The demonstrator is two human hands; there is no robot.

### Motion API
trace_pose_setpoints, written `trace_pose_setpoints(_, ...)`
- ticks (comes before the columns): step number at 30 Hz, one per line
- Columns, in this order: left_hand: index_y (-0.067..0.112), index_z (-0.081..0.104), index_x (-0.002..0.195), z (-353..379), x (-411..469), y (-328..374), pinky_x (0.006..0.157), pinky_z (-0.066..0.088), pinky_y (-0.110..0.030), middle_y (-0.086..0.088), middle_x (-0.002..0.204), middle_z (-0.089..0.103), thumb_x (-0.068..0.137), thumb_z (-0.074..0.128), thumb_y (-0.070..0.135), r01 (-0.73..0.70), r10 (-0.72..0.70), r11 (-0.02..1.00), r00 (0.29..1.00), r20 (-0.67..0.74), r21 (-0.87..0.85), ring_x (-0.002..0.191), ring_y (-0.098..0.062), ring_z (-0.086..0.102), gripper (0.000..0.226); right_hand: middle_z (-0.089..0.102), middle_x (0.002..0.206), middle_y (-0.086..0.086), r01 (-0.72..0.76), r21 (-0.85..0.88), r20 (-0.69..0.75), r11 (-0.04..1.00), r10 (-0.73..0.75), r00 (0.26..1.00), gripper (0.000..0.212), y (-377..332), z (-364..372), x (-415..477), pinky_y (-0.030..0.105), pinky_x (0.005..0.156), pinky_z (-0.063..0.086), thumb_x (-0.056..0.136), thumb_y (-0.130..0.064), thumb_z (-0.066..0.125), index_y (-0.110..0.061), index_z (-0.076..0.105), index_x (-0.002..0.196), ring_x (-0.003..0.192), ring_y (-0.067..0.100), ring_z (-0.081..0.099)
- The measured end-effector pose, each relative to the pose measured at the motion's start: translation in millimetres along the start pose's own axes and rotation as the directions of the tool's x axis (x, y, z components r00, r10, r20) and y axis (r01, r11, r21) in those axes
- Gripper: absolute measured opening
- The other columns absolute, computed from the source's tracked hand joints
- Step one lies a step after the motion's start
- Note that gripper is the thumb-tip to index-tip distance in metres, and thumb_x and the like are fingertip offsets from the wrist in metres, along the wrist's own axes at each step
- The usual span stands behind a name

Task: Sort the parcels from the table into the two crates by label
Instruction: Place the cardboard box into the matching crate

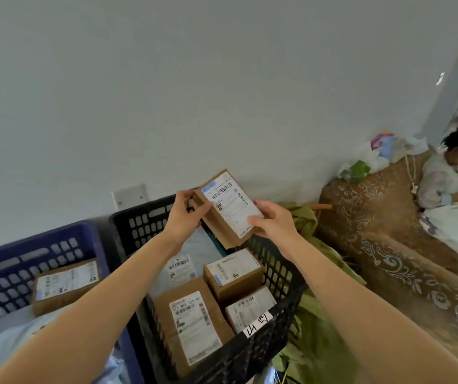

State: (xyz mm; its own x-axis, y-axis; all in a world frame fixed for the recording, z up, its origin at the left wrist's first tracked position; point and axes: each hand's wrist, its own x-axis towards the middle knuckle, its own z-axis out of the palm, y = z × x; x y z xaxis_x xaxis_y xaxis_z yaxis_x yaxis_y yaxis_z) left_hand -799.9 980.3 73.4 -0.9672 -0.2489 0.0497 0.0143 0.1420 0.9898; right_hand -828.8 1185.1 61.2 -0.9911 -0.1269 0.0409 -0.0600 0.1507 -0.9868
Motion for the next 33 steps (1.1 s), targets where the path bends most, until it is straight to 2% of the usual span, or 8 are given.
trace_pose_setpoints(3, 0.016, 0.048, 0.111, -8.3, 18.5, -17.8, 0.089, 0.054, -0.036, 0.001, 0.121, 0.054, 0.088, 0.068, 0.025, 0.054, -0.048, 0.996, 0.994, -0.094, 0.064, 0.108, -0.019, 0.058, 0.032, 0.061, 0.119, -0.006, 0.027, -0.087, 0.016, 0.996, -0.026, 1.000, 0.047, 13.3, 9.1, 26.7, 0.024, 0.083, 0.053, 0.086, -0.007, 0.068, -0.017, 0.055, 0.130, 0.110, 0.011, 0.058)
trace_pose_setpoints(6, 0.021, 0.052, 0.100, -14.2, 27.4, -38.1, 0.096, 0.051, -0.043, -0.001, 0.115, 0.059, 0.085, 0.072, 0.028, 0.113, -0.100, 0.989, 0.986, -0.132, 0.097, 0.109, -0.020, 0.059, 0.026, 0.058, 0.125, -0.003, 0.050, -0.187, 0.085, 0.981, -0.035, 0.996, 0.050, 22.1, 15.3, 44.4, 0.013, 0.069, 0.046, 0.087, -0.009, 0.068, -0.016, 0.051, 0.134, 0.109, 0.007, 0.053)
trace_pose_setpoints(10, 0.019, 0.053, 0.118, -14.7, 23.8, -62.1, 0.098, 0.050, -0.043, -0.001, 0.117, 0.061, 0.086, 0.071, 0.024, 0.173, -0.152, 0.976, 0.976, -0.155, 0.133, 0.110, -0.019, 0.059, 0.038, 0.054, 0.125, -0.006, 0.101, -0.281, 0.237, 0.954, -0.033, 0.971, 0.055, 31.9, 22.3, 70.2, 0.011, 0.065, 0.045, 0.088, -0.011, 0.067, -0.018, 0.046, 0.137, 0.107, 0.005, 0.050)
trace_pose_setpoints(16, 0.021, 0.047, 0.134, -1.1, 12.7, -94.3, 0.089, 0.055, -0.037, -0.006, 0.118, 0.062, 0.088, 0.068, 0.019, 0.320, -0.290, 0.942, 0.926, -0.240, 0.098, 0.103, -0.019, 0.063, 0.050, 0.053, 0.131, 0.002, 0.249, -0.421, 0.403, 0.873, -0.066, 0.913, 0.050, 53.1, 37.6, 101.1, 0.024, 0.089, 0.049, 0.086, -0.013, 0.069, -0.016, 0.050, 0.132, 0.119, 0.015, 0.052)
trace_pose_setpoints(23, 0.022, 0.039, 0.142, 24.0, 9.9, -116.3, 0.069, 0.052, -0.017, -0.004, 0.116, 0.067, 0.091, 0.062, 0.011, 0.364, -0.323, 0.923, 0.908, -0.266, 0.121, 0.101, -0.015, 0.064, 0.057, 0.053, 0.129, 0.001, 0.304, -0.487, 0.510, 0.819, -0.016, 0.860, 0.046, 76.7, 48.8, 128.3, 0.007, 0.075, 0.039, 0.088, -0.015, 0.066, -0.018, 0.053, 0.132, 0.116, 0.011, 0.051)
trace_pose_setpoints(26, 0.020, 0.035, 0.145, 28.5, 6.8, -126.7, 0.066, 0.052, -0.012, -0.001, 0.119, 0.066, 0.092, 0.060, 0.006, 0.379, -0.342, 0.919, 0.904, -0.258, 0.108, 0.098, -0.008, 0.063, 0.061, 0.039, 0.144, 0.007, 0.304, -0.506, 0.552, 0.807, 0.032, 0.833, 0.046, 87.6, 54.9, 132.8, 0.023, 0.098, 0.038, 0.092, -0.018, 0.062, -0.023, 0.050, 0.136, 0.132, 0.022, 0.041)
trace_pose_setpoints(28, 0.021, 0.031, 0.147, 31.5, 4.2, -131.4, 0.066, 0.052, -0.011, 0.002, 0.115, 0.065, 0.092, 0.060, 0.005, 0.389, -0.356, 0.915, 0.901, -0.246, 0.102, 0.089, -0.002, 0.063, 0.064, 0.024, 0.155, 0.010, 0.307, -0.539, 0.574, 0.784, 0.076, 0.815, 0.046, 91.0, 56.7, 132.3, 0.035, 0.113, 0.026, 0.096, -0.019, 0.056, -0.024, 0.045, 0.140, 0.144, 0.026, 0.022)
trace_pose_setpoints(33, 0.029, 0.018, 0.152, 38.5, 3.4, -136.3, 0.063, 0.051, -0.009, -0.001, 0.125, 0.063, 0.093, 0.058, 0.006, 0.387, -0.359, 0.909, 0.915, -0.182, 0.156, 0.087, 0.000, 0.062, 0.075, 0.008, 0.160, 0.012, 0.342, -0.613, 0.593, 0.712, 0.128, 0.795, 0.047, 101.2, 58.5, 132.2, 0.042, 0.118, 0.016, 0.100, -0.023, 0.048, -0.028, 0.036, 0.146, 0.149, 0.030, 0.005)
